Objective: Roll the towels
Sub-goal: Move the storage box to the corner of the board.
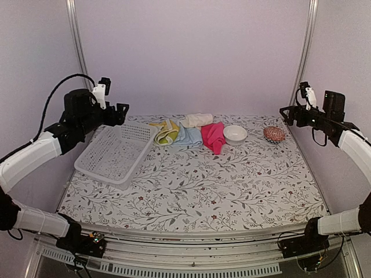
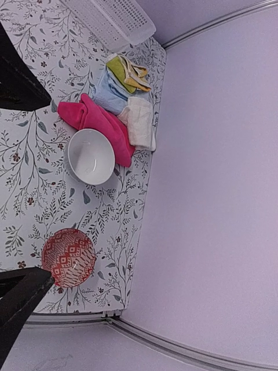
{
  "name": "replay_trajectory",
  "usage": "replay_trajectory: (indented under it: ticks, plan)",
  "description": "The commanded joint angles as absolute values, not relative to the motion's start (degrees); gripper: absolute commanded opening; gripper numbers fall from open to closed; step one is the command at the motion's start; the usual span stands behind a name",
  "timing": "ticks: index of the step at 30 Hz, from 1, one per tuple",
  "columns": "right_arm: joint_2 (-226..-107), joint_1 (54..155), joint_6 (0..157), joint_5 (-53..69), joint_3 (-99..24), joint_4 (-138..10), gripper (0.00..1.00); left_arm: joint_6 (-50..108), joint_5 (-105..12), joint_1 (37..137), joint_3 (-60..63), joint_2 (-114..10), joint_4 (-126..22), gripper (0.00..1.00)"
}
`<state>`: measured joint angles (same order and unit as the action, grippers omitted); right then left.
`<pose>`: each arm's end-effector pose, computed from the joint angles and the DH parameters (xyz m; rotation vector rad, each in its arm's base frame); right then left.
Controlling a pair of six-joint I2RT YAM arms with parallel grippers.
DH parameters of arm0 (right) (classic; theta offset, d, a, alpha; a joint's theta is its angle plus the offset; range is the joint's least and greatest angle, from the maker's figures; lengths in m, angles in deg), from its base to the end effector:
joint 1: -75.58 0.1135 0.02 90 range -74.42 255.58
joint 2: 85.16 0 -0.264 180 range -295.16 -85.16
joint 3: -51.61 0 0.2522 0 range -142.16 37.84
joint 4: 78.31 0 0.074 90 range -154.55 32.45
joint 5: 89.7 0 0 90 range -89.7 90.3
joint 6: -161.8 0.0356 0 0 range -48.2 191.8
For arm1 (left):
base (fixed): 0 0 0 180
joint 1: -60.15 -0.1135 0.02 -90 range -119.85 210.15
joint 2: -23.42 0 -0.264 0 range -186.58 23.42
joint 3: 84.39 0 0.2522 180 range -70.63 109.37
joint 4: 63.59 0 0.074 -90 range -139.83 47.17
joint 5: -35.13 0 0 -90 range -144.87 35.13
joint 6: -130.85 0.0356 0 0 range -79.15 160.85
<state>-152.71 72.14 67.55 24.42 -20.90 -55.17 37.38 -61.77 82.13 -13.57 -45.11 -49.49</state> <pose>0.2720 -0.0018 0.3461 -0.2991 1.8466 0.3043 0.2635 -0.1017 0.3469 0.2000 1.7691 -0.2137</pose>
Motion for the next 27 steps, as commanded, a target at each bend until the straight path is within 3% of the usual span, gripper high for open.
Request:
replay_trajectory:
  ticks: [1, 7, 14, 19, 22, 27]
  plan:
    - [-154.59, 71.54, 67.35, 28.3, -20.19, -57.71, 0.97, 35.3, -55.58, 86.02, -8.26, -48.09, -45.2, 0.89]
    - [-156.29, 71.24, 61.33, 36.68, -16.34, -59.34, 0.98, 33.22, -56.78, 96.22, 1.99, -59.46, -39.33, 0.82]
    - [-157.8, 71.02, 55.24, 44.32, -9.7, -62.62, 0.89, 29.97, -57.48, 106.09, 16.71, -77.6, -32.0, 0.66]
    - [-158.63, 70.95, 52.02, 47.14, -7.48, -63.38, 0.83, 27.68, -57.53, 107.99, 27.7, -91.46, -23.66, 0.44]
    - [-158.79, 70.92, 50.76, 47.64, -7.01, -63.46, 0.83, 27.07, -59.02, 107.89, 32.11, -96.22, -17.96, 0.4]
    - [-159.52, 70.87, 49.15, 48.12, -6.95, -63.44, 0.82, 23.7, -58.11, 102.04, 29.65, -97.44, -13.23, 0.28]
